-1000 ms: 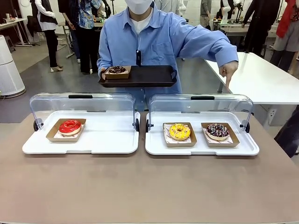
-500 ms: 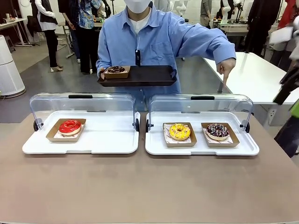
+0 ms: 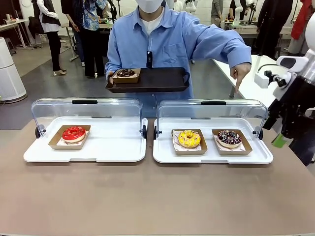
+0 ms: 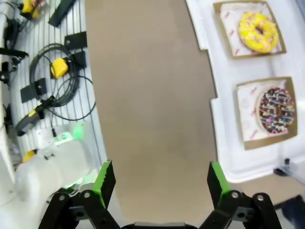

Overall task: Provide the desired donut to the person.
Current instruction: Pick up and lift the Paper togo box containing the Donut pointed at by the person.

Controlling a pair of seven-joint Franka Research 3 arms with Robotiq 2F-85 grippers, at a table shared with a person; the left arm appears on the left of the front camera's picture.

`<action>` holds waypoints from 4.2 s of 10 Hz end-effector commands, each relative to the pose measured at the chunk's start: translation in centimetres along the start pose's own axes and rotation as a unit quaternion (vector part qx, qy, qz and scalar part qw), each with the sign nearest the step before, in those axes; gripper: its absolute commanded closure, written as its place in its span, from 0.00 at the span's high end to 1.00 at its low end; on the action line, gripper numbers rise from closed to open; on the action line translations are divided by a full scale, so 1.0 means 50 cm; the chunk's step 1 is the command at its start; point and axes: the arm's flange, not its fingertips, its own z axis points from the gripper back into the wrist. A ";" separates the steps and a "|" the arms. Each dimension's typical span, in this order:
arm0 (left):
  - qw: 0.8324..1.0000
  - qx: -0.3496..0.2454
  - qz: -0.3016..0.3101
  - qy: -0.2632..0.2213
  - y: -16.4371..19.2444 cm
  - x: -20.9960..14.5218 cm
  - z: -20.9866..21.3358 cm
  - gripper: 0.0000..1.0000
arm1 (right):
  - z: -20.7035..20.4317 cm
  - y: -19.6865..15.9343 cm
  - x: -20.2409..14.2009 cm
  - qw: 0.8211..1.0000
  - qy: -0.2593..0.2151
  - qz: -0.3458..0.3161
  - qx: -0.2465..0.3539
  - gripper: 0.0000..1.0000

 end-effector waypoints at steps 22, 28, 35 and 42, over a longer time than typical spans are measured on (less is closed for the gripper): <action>1.000 -0.001 0.001 -0.009 -0.001 0.000 0.002 1.00 | -0.254 -0.214 -0.021 0.994 0.068 0.061 -0.054 1.00; 1.000 -0.001 0.001 -0.009 -0.001 0.000 0.002 1.00 | -0.299 -0.269 -0.044 0.994 0.061 0.064 -0.060 1.00; 1.000 -0.001 0.001 -0.009 -0.001 0.000 0.002 1.00 | -0.309 -0.313 -0.054 0.995 0.069 0.045 -0.057 1.00; 1.000 -0.001 0.001 -0.009 -0.001 0.000 0.002 1.00 | -0.315 -0.312 -0.060 0.996 0.068 0.043 -0.049 0.59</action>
